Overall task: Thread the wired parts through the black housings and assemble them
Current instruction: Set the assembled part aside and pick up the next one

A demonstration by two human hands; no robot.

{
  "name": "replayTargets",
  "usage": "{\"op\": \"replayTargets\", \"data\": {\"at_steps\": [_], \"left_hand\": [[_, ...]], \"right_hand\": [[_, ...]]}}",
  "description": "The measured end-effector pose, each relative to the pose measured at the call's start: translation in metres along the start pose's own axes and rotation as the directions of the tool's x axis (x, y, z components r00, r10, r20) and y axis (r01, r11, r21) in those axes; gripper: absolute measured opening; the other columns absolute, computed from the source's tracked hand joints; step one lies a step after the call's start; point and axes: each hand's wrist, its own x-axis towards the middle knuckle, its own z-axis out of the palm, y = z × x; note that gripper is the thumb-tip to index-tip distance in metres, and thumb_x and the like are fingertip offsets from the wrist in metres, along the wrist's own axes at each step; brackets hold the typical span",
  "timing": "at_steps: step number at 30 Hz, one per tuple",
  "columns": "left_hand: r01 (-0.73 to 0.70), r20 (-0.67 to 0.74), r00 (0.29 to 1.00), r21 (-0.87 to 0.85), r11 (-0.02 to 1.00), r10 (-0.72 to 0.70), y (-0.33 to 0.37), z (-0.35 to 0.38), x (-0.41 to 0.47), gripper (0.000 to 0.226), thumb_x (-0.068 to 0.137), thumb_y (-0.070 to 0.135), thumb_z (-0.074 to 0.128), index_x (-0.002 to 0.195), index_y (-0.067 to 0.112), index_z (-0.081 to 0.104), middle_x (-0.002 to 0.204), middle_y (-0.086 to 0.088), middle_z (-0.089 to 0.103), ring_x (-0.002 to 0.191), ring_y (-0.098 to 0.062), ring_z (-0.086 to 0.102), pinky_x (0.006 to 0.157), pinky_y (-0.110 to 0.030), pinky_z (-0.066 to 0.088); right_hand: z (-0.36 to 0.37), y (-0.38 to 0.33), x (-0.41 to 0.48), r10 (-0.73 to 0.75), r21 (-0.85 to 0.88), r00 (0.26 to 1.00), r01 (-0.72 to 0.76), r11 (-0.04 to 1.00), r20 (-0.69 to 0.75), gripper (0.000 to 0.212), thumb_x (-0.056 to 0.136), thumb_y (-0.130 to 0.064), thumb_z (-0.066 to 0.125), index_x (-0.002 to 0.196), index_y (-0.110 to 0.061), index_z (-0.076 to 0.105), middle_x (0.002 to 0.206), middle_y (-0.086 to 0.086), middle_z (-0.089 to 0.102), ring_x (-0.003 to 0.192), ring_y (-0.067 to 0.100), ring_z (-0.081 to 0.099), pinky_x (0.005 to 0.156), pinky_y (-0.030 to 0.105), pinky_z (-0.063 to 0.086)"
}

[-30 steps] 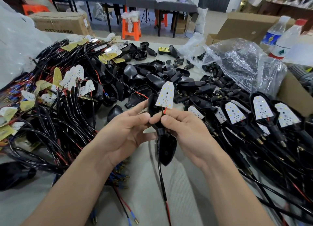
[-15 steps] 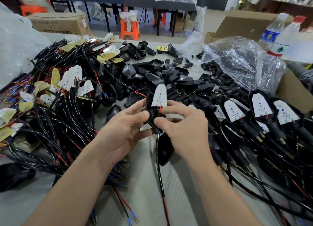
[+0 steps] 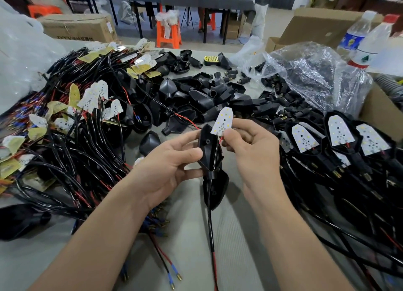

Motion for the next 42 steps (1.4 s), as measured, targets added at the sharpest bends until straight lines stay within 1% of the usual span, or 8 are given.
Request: {"op": "replayTargets", "data": {"at_steps": [6, 11, 16, 20, 26, 34, 38, 42], "left_hand": [[-0.031, -0.127, 0.992, -0.023, 0.999, 0.028, 0.002, -0.001, 0.001, 0.046, 0.092, 0.009, 0.06, 0.136, 0.022, 0.065, 0.126, -0.006, 0.073, 0.108, -0.016, 0.072, 0.081, -0.027, 0.059], [-0.054, -0.099, 0.993, 0.051, 0.997, 0.059, 0.004, -0.003, -0.001, 0.051, 0.085, 0.009, 0.072, 0.132, 0.029, 0.069, 0.125, -0.003, 0.073, 0.103, -0.011, 0.07, 0.078, -0.023, 0.057], [-0.027, -0.135, 0.99, 0.062, 0.998, 0.035, 0.004, 0.002, 0.001, 0.044, 0.084, 0.015, 0.063, 0.126, 0.026, 0.073, 0.114, -0.003, 0.075, 0.095, -0.015, 0.068, 0.085, -0.036, 0.057], [-0.029, -0.317, 0.947, 0.094, 0.995, 0.057, 0.0, 0.009, 0.002, 0.035, 0.092, -0.001, 0.056, 0.115, 0.016, 0.078, 0.103, -0.008, 0.076, 0.084, -0.017, 0.069, 0.083, -0.039, 0.058], [-0.116, -0.589, 0.804, -0.026, 0.993, 0.079, 0.008, 0.005, 0.007, 0.02, 0.099, 0.0, 0.055, 0.104, 0.006, 0.073, 0.093, -0.011, 0.076, 0.078, -0.022, 0.071, 0.062, -0.03, 0.062], [-0.209, -0.618, 0.786, -0.304, 0.929, -0.025, 0.019, -0.011, 0.006, 0.014, 0.104, 0.007, 0.049, 0.103, -0.001, 0.061, 0.106, -0.02, 0.064, 0.069, -0.019, 0.066, 0.053, -0.024, 0.058], [-0.288, -0.655, 0.755, -0.292, 0.912, 0.029, 0.022, -0.018, 0.005, 0.018, 0.104, 0.002, 0.047, 0.089, 0.004, 0.057, 0.076, -0.008, 0.068, 0.076, -0.023, 0.067, 0.057, -0.028, 0.061], [-0.346, -0.681, 0.73, -0.297, 0.89, 0.056, 0.031, -0.03, 0.001, 0.013, 0.102, -0.005, 0.045, 0.096, 0.001, 0.054, 0.078, -0.012, 0.066, 0.072, -0.02, 0.064, 0.062, -0.034, 0.063]], "right_hand": [[-0.005, -0.005, -0.001, 0.094, -0.068, 0.986, -0.085, 0.994, 0.138, 0.022, 0.083, -0.005, 0.073, 0.076, -0.024, 0.082, 0.07, -0.006, 0.071, 0.063, 0.002, 0.057, 0.063, 0.021, 0.045], [-0.001, -0.004, -0.006, -0.113, -0.483, 0.988, 0.151, 0.862, 0.107, 0.019, 0.075, -0.026, 0.08, 0.075, -0.045, 0.078, 0.083, -0.015, 0.067, 0.078, 0.004, 0.063, 0.065, 0.012, 0.04], [0.007, 0.0, -0.015, -0.315, -0.432, 0.949, 0.293, 0.853, 0.022, 0.028, 0.068, -0.012, 0.087, 0.084, -0.032, 0.077, 0.088, -0.017, 0.065, 0.079, 0.007, 0.061, 0.067, 0.017, 0.048], [0.011, 0.002, -0.013, -0.147, -0.384, 0.978, 0.193, 0.903, 0.148, 0.041, 0.072, -0.011, 0.085, 0.1, -0.037, 0.072, 0.09, -0.013, 0.072, 0.076, 0.008, 0.065, 0.067, 0.016, 0.052], [0.001, -0.003, -0.007, 0.021, -0.163, 0.994, -0.002, 0.987, 0.111, 0.005, 0.084, -0.022, 0.076, 0.088, -0.025, 0.076, 0.071, 0.002, 0.073, 0.055, 0.013, 0.062, 0.051, 0.024, 0.049], [0.012, -0.01, -0.027, 0.11, -0.453, 0.89, 0.116, 0.884, 0.442, 0.003, 0.083, -0.031, 0.075, 0.084, -0.028, 0.075, 0.065, 0.008, 0.07, 0.054, 0.009, 0.055, 0.054, 0.035, 0.046], [0.001, -0.016, -0.02, 0.142, -0.502, 0.898, 0.097, 0.859, 0.417, 0.011, 0.084, -0.017, 0.074, 0.086, -0.027, 0.077, 0.06, -0.002, 0.071, 0.044, 0.004, 0.051, 0.052, 0.019, 0.043], [-0.016, -0.023, -0.012, -0.043, -0.689, 0.962, 0.223, 0.69, 0.268, 0.016, 0.08, -0.015, 0.078, 0.079, -0.03, 0.078, 0.07, -0.015, 0.072, 0.068, 0.002, 0.062, 0.072, 0.016, 0.048]]}}
